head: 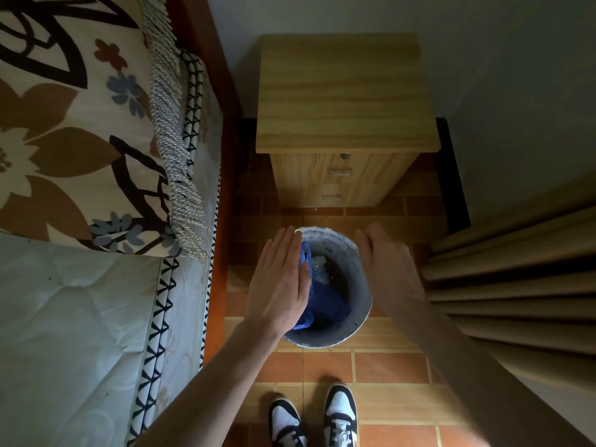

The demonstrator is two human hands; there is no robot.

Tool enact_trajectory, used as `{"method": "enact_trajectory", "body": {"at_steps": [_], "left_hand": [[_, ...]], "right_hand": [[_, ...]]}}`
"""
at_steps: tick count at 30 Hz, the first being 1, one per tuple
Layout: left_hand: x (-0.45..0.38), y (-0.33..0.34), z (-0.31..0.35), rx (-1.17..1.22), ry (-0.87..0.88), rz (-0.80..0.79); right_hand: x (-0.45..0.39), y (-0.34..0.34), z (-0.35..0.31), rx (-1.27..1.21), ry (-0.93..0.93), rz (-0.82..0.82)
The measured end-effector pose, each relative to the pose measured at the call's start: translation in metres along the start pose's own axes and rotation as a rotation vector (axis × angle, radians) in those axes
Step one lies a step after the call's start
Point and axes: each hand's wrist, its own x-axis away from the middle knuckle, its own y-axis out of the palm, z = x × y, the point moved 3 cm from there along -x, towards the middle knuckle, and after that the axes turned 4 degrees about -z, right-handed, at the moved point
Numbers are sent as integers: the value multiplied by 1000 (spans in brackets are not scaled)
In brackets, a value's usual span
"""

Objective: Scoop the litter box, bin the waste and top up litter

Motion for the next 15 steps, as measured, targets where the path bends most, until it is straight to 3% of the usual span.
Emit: {"method": "enact_trajectory", "body": {"at_steps": [4, 15], "left_hand": [[2, -3, 1, 9, -18, 17], [11, -16, 3, 35, -64, 48]], "right_hand": [[-5, 6, 9, 42, -25, -52], [0, 7, 20, -40, -119, 14]]}}
